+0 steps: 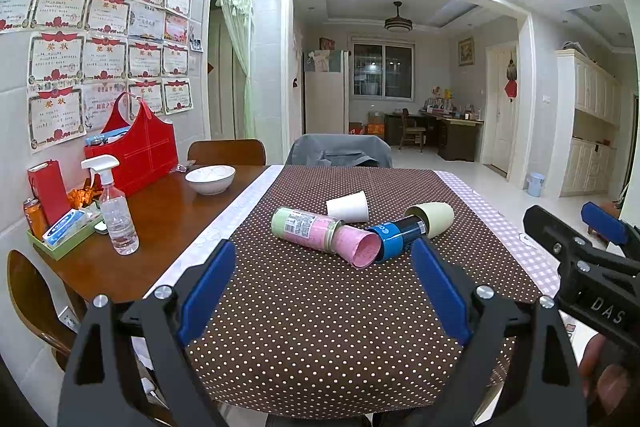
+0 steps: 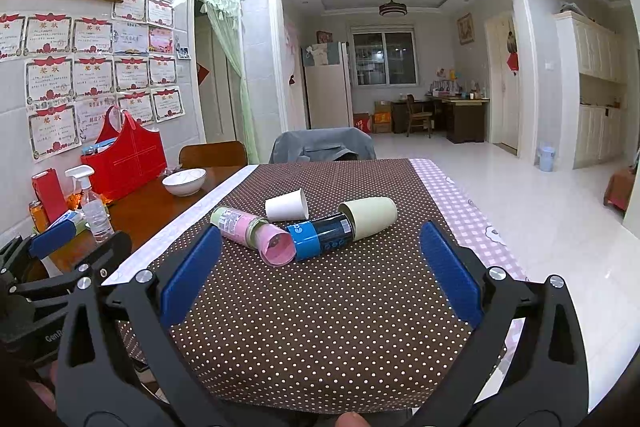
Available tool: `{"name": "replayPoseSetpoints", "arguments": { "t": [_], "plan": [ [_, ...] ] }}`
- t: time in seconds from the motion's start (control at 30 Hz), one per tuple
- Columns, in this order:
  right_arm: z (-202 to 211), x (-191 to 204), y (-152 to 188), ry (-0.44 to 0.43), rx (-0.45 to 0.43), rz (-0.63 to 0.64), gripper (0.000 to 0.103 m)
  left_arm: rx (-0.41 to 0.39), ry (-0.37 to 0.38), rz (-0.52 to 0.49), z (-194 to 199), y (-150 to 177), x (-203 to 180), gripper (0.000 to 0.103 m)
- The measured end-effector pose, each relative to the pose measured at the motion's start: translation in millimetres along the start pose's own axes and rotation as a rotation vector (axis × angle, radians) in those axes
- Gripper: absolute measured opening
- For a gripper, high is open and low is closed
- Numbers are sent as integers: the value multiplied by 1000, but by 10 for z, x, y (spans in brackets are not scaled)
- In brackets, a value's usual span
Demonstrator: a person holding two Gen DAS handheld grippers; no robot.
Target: Flip cup upside down
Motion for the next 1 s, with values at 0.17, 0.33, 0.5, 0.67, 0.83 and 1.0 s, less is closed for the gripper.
{"name": "replayPoseSetpoints", "arguments": {
  "t": [0.17, 0.33, 0.5, 0.67, 0.83, 1.0],
  "plan": [
    [-22, -13, -19, 2, 3, 2, 97, 6, 3, -2, -26, 22, -26, 88],
    [-48, -17, -26, 2, 5, 1, 97, 8, 1, 2, -70, 66, -16, 88],
    [-107, -27, -17, -5, 7, 6, 97, 5, 0, 8, -97, 64, -2, 88],
    [-259, -54, -15, -6, 20, 7, 97, 11, -3, -6, -187, 37, 4, 88],
    [-523, -166, -28, 9, 46, 11, 97, 25, 6, -42, -400, -46, -40, 88],
    [-809, -334, -42, 21, 82, 7, 97, 70, 34, -96, -745, -113, -172, 88]
  ]
}}
Point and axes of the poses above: each gripper's, at about its wrist camera, not at the fingertips, and z roughly against the way its jaws point, x to its left, y to its underside, the point moved 4 cm from there along -z, roughly the way its jaws point, and after that the axes turned 3 degrees about -z, right-handed, at the moved point
